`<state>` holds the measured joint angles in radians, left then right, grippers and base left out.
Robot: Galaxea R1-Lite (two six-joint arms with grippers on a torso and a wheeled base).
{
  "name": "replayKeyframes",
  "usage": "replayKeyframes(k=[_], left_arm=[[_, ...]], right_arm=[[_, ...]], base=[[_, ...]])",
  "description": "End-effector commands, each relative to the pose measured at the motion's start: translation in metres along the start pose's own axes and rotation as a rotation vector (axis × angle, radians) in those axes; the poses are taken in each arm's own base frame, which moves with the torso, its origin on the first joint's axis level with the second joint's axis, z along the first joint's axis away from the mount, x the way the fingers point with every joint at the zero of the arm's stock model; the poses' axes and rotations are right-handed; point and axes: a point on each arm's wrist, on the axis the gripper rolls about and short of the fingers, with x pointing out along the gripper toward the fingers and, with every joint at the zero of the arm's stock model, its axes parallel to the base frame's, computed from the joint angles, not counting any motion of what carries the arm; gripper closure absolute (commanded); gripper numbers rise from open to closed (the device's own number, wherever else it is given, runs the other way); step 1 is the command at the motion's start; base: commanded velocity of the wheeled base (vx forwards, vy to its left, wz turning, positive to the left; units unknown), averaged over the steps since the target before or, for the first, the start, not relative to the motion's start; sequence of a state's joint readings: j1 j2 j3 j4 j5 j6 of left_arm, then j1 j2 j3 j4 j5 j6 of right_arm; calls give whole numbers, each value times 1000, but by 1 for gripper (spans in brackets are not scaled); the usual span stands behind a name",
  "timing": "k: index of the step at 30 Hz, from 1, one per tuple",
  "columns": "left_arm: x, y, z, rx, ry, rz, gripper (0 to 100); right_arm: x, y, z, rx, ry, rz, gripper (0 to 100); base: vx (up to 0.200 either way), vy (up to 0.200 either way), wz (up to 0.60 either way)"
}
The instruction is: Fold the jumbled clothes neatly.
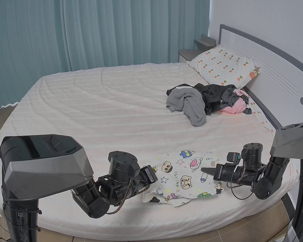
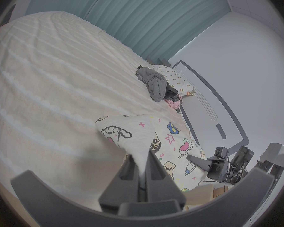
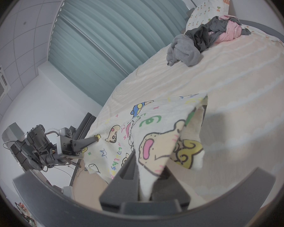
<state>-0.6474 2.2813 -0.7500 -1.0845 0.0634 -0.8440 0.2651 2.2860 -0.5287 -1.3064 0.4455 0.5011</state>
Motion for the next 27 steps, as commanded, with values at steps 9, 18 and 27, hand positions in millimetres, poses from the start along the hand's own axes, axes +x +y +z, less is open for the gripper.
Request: replayKeyframes(k=[9, 18, 27], left_arm=[[16, 10, 8, -2, -34, 17, 100], [38, 32, 6, 20, -31, 65, 100], [62, 58, -4, 40, -32, 139, 100]], right_arm=[[19, -9, 13, -17, -49, 10, 100], [47, -27, 5, 9, 5, -16, 100], [63, -37, 3, 22, 29, -31, 100]], base=[[200, 0, 0], [44, 0, 0], [0, 0, 0]])
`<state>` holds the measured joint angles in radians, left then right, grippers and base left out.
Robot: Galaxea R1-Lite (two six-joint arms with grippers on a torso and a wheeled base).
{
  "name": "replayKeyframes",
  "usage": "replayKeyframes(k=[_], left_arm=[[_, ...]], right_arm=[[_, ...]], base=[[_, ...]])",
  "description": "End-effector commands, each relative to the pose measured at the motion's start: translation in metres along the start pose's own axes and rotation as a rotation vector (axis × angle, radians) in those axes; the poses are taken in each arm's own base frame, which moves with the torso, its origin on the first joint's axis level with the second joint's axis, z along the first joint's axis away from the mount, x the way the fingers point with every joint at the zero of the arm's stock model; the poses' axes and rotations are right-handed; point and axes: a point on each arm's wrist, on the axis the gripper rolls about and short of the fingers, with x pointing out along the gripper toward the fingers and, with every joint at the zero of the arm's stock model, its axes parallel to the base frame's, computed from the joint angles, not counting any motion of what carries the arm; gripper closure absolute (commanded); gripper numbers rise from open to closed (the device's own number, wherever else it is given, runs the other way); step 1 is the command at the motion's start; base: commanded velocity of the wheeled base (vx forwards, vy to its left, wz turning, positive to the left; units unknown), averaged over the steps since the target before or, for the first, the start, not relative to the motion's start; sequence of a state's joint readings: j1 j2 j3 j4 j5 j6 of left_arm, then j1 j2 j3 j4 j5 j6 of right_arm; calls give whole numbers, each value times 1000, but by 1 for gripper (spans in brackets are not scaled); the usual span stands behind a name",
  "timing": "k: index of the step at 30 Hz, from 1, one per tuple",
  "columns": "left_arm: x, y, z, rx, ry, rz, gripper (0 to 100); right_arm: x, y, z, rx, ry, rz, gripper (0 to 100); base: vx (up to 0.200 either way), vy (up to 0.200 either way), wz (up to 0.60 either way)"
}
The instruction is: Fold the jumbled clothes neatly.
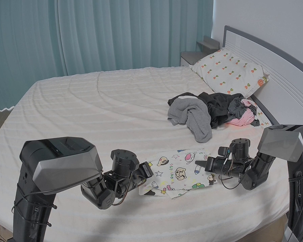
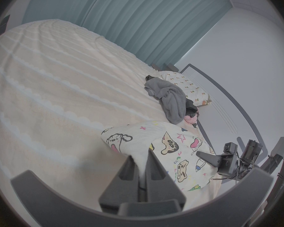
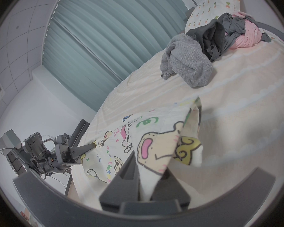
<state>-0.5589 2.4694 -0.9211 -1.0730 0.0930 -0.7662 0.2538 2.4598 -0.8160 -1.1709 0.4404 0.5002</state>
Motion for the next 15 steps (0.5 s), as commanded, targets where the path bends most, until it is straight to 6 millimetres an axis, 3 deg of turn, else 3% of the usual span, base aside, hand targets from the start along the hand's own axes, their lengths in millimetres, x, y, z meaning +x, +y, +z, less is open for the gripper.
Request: replayKeyframes(k=[1, 9, 10, 11, 15], left_arm=[[12, 15, -13, 5, 26, 42, 100], [17, 17, -15, 16, 19, 63, 100], [16, 17, -15, 16, 23, 67, 0], [17, 17, -15, 17, 28, 73, 0], [17, 18, -15, 20, 11, 95, 0]], right_arm=[[7, -7, -8, 12, 25, -12, 100], [13, -16, -16, 26, 46, -30, 100], [13, -16, -16, 30, 50, -32, 100], [13, -17, -17, 34, 60, -40, 0], [14, -17, -14, 32, 39, -76, 0]], base=[[0, 0, 0], [0, 0, 0], [0, 0, 0], [0, 0, 0], [0, 0, 0]])
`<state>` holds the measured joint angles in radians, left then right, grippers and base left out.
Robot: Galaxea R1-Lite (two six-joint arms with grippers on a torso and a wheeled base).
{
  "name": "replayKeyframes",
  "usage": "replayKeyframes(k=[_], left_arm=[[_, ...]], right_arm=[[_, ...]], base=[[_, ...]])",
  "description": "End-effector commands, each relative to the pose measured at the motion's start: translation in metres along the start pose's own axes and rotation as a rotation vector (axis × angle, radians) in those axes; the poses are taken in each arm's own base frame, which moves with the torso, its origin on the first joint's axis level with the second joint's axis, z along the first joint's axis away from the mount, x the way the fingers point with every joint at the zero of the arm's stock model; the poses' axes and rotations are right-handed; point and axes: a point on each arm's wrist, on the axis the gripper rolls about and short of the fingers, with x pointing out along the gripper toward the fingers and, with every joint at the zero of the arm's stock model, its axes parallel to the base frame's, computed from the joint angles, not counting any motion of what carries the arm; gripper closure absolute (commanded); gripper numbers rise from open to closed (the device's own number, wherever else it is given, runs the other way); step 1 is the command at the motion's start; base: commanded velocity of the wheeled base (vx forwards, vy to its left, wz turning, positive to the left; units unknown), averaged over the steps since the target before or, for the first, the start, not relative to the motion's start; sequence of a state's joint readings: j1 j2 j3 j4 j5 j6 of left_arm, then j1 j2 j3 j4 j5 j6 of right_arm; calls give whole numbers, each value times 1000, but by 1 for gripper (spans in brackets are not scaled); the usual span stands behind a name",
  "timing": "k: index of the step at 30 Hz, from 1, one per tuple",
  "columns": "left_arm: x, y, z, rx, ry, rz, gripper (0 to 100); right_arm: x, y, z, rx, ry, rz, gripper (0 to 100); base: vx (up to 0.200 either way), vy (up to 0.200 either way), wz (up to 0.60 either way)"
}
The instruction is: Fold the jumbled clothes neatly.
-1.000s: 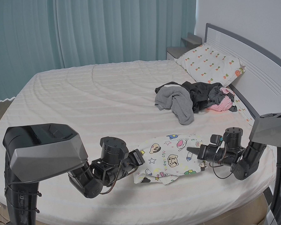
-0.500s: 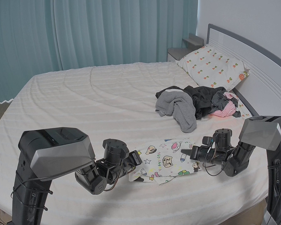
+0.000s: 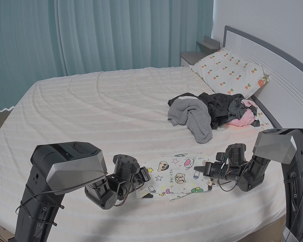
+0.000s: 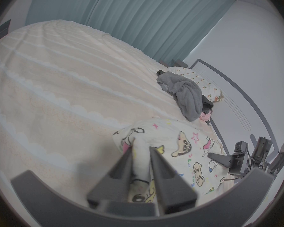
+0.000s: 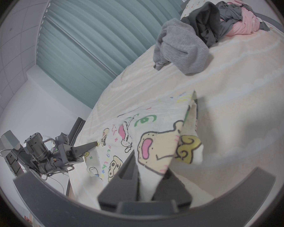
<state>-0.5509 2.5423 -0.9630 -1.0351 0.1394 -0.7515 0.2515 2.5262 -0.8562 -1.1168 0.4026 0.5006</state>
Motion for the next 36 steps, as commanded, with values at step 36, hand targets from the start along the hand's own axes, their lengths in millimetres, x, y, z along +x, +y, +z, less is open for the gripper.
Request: replayKeyframes(k=[36], left_arm=[[-370, -7, 107, 157, -645, 0, 0]], right_arm=[[-383, 146, -1, -278, -719, -231, 0]], base=[[0, 0, 0]])
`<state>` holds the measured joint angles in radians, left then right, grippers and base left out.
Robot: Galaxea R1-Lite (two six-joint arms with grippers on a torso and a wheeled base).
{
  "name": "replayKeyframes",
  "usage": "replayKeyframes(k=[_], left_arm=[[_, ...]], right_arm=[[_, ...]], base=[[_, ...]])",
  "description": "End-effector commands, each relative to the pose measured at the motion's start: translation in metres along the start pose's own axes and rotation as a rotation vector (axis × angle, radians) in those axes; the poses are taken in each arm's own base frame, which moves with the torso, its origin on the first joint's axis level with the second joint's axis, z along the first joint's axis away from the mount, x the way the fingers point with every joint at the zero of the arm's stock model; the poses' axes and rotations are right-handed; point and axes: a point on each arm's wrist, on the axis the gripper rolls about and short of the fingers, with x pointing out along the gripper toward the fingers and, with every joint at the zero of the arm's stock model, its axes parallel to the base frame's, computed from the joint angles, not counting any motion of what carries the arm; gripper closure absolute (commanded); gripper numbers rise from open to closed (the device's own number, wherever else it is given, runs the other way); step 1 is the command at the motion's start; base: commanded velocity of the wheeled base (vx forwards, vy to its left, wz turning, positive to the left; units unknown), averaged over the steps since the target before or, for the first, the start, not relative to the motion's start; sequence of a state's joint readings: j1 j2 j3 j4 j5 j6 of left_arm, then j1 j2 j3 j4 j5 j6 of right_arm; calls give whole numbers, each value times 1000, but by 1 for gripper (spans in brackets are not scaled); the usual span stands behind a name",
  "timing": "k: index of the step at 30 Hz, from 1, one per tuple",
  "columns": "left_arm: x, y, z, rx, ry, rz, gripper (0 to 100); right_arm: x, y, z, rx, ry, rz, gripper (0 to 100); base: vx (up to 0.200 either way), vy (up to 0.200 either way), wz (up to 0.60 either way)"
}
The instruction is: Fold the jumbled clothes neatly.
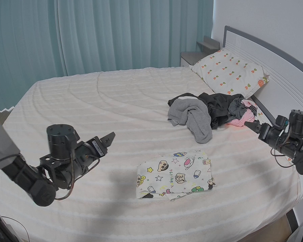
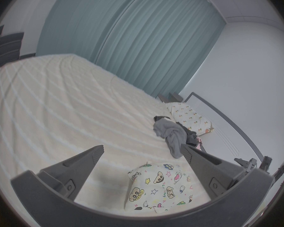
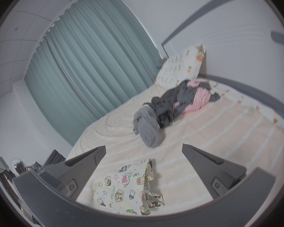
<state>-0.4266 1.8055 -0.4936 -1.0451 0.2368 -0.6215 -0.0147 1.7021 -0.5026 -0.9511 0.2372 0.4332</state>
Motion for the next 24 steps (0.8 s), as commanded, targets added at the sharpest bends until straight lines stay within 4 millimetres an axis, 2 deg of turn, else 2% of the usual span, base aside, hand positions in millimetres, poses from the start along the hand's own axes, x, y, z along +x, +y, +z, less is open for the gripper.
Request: replayKeyframes(k=[1, 3, 4, 5, 6, 10, 12, 13, 16, 18, 19, 20, 24], left_arm=[[-180, 5, 63, 132, -313, -18, 0], [-212, 12, 68, 162, -318, 1, 0], [-212, 12, 68, 162, -318, 1, 0], [-238, 21, 71, 178, -310, 41, 0], [-250, 25, 73, 179, -310, 57, 0], [-280, 41, 71, 166, -355, 167, 0], [-284, 43, 69, 161, -376, 208, 0], [-291, 47, 65, 147, -414, 294, 0], [-300, 52, 58, 138, -436, 357, 0], [-300, 52, 58, 138, -436, 357, 0], [-309, 61, 42, 144, -409, 388, 0], [-312, 65, 35, 149, -392, 395, 0], [-319, 79, 10, 162, -388, 406, 0]], right_arm=[[-206, 51, 3, -184, -273, 27, 0], [-236, 57, -7, -184, -261, 26, 0], [-236, 57, -7, -184, -261, 26, 0], [-258, 60, -17, -191, -248, 34, 0], [-268, 60, -23, -205, -241, 41, 0], [-288, 56, -44, -291, -226, 113, 0], [-291, 54, -48, -317, -225, 139, 0], [-292, 50, -55, -364, -222, 163, 0], [-293, 45, -65, -415, -233, 137, 0], [-293, 45, -65, -415, -233, 137, 0], [-289, 38, -82, -438, -246, 42, 0], [-288, 35, -88, -442, -255, 19, 0], [-287, 20, -119, -493, -279, 38, 0]], base=[[0, 0, 0], [0, 0, 0], [0, 0, 0], [0, 0, 0], [0, 0, 0], [0, 0, 0], [0, 0, 0], [0, 0, 0], [0, 0, 0], [0, 0, 0], [0, 0, 0], [0, 0, 0], [0, 0, 0]])
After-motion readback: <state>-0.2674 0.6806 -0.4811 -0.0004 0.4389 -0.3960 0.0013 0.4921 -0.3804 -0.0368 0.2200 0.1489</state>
